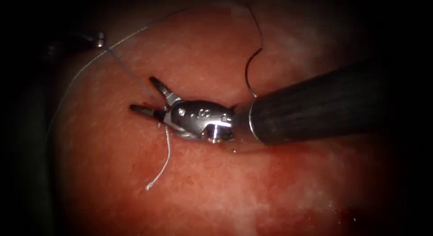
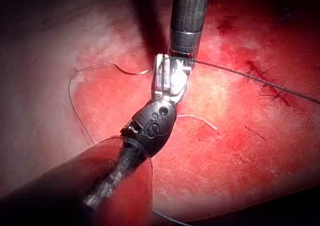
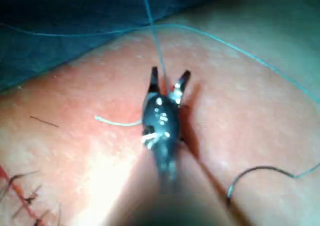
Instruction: Wound Closure
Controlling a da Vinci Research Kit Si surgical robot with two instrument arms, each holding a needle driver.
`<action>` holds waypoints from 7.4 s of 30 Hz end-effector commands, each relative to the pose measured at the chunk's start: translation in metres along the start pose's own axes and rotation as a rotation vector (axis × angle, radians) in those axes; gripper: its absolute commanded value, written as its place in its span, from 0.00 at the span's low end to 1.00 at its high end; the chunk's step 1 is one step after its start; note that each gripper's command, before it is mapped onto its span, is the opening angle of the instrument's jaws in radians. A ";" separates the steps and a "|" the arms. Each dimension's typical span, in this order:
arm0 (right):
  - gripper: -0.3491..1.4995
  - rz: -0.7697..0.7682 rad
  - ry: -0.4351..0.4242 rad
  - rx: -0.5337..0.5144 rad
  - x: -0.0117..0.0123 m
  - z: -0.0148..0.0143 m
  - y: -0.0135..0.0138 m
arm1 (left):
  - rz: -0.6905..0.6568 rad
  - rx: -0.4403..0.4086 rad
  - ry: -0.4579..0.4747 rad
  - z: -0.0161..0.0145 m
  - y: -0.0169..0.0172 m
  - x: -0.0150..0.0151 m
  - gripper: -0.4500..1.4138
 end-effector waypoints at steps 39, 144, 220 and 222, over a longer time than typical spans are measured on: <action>0.96 -0.077 0.058 -0.049 0.0005 -0.0057 0.0014 | 0.005 -0.013 -0.015 0.0007 0.0027 -0.0015 0.00; 0.89 -0.199 0.066 0.098 -0.0007 -0.0124 0.0000 | -0.475 0.250 -1.037 -0.0013 0.0162 -0.0177 0.00; 0.00 -0.413 0.100 0.197 -0.0027 0.0011 -0.0031 | -0.399 0.297 -0.971 -0.0005 0.0159 -0.0136 0.00; 0.00 -0.432 0.097 0.186 -0.0024 0.0009 -0.0032 | -0.399 0.297 -0.971 -0.0005 0.0159 -0.0136 0.00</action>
